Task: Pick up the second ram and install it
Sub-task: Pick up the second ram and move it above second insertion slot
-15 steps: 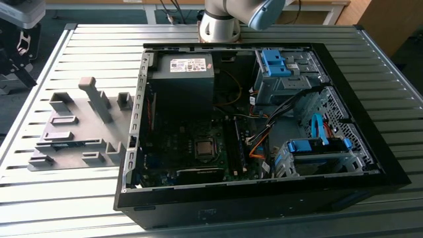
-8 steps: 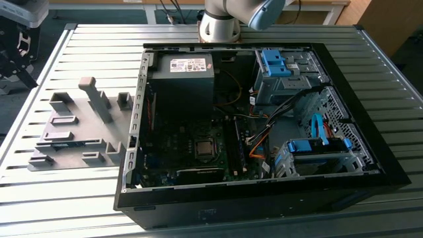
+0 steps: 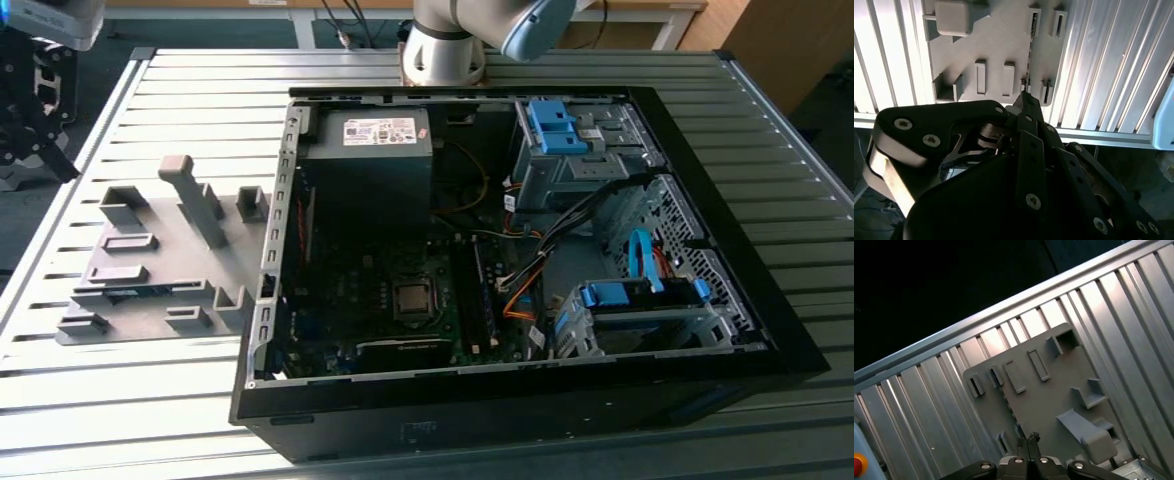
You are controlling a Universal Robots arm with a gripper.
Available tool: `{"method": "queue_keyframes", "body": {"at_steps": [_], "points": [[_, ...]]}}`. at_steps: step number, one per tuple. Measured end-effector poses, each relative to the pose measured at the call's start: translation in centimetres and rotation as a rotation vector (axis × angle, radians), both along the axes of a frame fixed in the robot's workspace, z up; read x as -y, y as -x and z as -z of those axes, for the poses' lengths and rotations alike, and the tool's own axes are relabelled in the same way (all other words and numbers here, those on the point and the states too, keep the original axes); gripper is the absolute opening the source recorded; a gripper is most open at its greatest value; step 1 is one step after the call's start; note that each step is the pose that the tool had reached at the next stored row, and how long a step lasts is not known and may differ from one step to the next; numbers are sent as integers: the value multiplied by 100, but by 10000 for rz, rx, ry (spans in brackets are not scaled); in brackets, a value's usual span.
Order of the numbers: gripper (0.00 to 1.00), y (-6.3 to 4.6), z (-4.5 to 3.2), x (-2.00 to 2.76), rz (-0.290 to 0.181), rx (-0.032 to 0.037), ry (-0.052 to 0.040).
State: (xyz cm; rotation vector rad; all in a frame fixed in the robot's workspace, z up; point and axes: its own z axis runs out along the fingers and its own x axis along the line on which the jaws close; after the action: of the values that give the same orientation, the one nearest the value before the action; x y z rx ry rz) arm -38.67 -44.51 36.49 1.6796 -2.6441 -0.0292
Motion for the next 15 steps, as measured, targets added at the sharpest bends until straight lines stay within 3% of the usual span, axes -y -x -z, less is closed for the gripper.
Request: {"method": "queue_keyframes", "body": {"at_steps": [8,15], "points": [[11,3,39,6,-1651,1,0],[11,16,41,21,-1671,28,-2]]}}
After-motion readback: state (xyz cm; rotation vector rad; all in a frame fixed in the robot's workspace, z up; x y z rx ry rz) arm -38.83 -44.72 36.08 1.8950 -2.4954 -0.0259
